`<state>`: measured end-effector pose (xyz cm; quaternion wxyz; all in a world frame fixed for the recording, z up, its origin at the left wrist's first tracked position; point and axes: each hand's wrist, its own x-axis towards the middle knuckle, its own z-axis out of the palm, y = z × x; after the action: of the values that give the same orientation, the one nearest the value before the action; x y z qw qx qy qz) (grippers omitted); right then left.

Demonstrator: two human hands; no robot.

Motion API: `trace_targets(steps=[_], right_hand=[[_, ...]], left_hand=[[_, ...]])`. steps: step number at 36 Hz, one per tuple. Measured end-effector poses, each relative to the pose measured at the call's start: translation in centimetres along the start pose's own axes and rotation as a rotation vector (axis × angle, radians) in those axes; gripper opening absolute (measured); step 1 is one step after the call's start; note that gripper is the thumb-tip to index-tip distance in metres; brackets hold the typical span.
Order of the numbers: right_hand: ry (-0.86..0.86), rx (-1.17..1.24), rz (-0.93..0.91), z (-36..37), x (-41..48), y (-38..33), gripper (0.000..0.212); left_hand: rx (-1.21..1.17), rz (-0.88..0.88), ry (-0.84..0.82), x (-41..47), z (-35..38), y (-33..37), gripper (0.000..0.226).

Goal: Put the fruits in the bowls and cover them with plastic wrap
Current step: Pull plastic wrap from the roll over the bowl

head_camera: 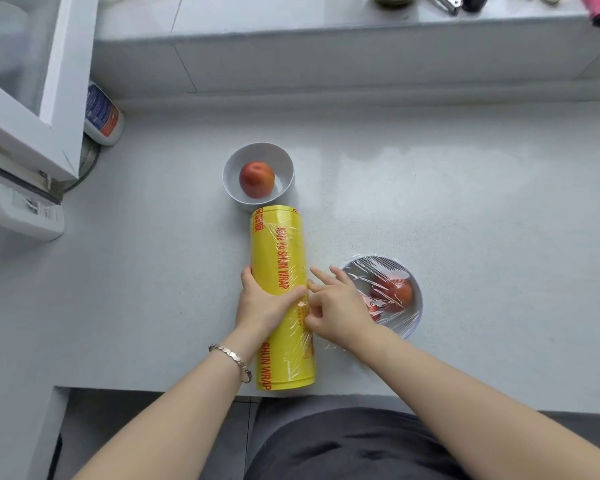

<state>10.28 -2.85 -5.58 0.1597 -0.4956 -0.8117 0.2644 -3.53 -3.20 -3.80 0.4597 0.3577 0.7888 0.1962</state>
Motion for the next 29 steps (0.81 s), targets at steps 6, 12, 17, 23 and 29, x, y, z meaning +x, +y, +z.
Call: trace_targets(steps=[6, 12, 17, 23, 29], right_hand=[[0.031, 0.023, -0.051, 0.2, 0.0, 0.4, 0.006], [0.045, -0.034, -0.123, 0.0, 0.1, 0.9, 0.013], [-0.085, -0.123, -0.157, -0.4, 0.5, 1.6, 0.03], [-0.155, 0.046, 0.063, -2.0, -0.1, 2.0, 0.013], [-0.126, 0.07, 0.043, -3.1, -2.1, 0.8, 0.044]], left_hand=[[-0.004, 0.005, 0.002, -0.2, 0.0, 0.1, 0.104], [-0.008, 0.005, 0.001, -0.4, -0.1, 0.2, 0.102], [-0.064, -0.018, -0.023, -0.4, -0.5, 0.1, 0.1], [-0.077, 0.002, -0.017, -0.5, -0.7, 0.0, 0.098], [-0.09, 0.01, -0.028, -0.3, -0.8, -0.1, 0.095]])
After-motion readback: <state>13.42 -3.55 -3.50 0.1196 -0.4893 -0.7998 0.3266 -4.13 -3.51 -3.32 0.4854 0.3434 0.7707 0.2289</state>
